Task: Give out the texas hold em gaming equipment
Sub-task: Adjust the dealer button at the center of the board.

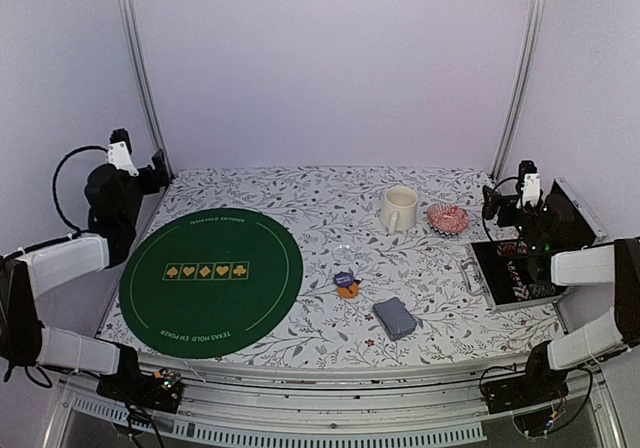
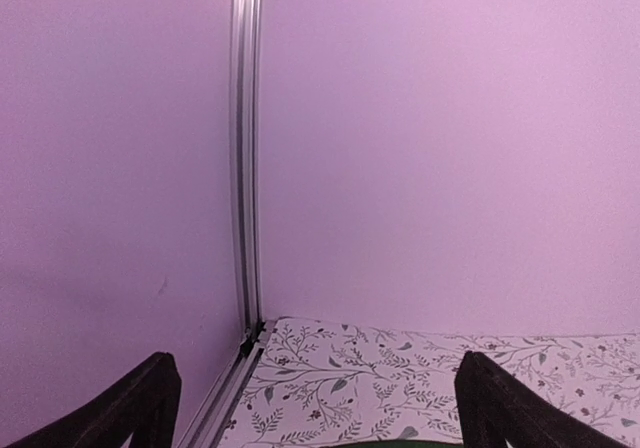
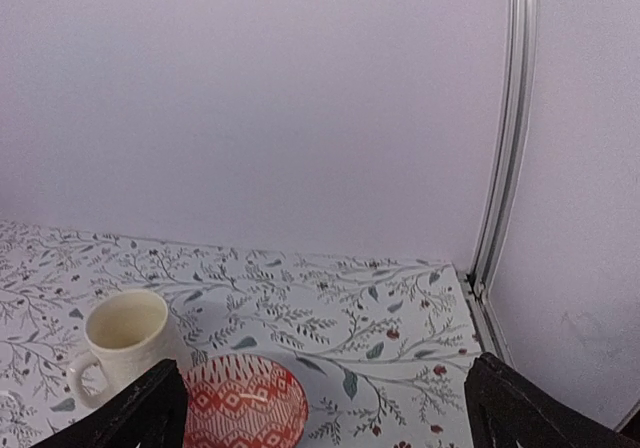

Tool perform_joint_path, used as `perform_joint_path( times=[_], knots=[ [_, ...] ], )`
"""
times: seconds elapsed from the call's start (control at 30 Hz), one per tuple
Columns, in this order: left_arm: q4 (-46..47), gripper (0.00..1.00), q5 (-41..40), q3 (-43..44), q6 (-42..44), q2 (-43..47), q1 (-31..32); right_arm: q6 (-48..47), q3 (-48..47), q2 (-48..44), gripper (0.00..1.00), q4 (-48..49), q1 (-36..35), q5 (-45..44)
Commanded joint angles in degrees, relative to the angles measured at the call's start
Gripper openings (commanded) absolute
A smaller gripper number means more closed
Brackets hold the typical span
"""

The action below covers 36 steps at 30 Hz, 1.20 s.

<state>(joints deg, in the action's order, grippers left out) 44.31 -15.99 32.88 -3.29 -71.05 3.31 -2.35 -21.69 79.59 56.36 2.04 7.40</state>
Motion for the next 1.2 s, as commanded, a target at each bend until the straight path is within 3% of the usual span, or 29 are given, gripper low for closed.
perform_joint_path(
  times=[0.0, 0.23, 0.43, 0.6, 0.77, 0.97, 1.17],
  knots=[
    [-18.71, 0.98, 6.32, 8.87, -3.10, 4.54, 3.12, 3.83, -7.84, -10.29, 0.99, -16.26, 0.22, 9.01],
    [-40.49, 0.98, 17.00, 22.80, 0.05, 7.05, 13.22, 12.15, -19.21, -18.73, 0.99, -36.44, -0.62, 17.61],
    [-51.36, 0.98, 26.12, 26.63, 1.60, 7.21, 20.88, 10.46, -31.32, -16.03, 0.99, -64.12, -11.27, 10.62],
    [-55.51, 0.98, 30.30, 26.79, 2.97, 7.00, 25.92, 12.19, -39.31, -12.08, 0.99, -79.53, -21.55, 2.13],
    [-58.68, 0.98, 32.50, 26.77, 5.09, 5.99, 29.86, 16.46, -46.82, -6.58, 0.99, -94.98, -27.43, -5.15],
    [-59.12, 0.98, 32.50, 24.54, 6.63, 5.42, 31.47, 20.17, -53.85, -2.13, 0.99, -111.16, -27.55, -19.07],
    [-57.73, 0.98, 31.25, 22.28, 8.27, 5.26, 31.58, 16.97, -54.31, 0.52, 0.99, -114.04, -21.26, -22.25]
  ],
)
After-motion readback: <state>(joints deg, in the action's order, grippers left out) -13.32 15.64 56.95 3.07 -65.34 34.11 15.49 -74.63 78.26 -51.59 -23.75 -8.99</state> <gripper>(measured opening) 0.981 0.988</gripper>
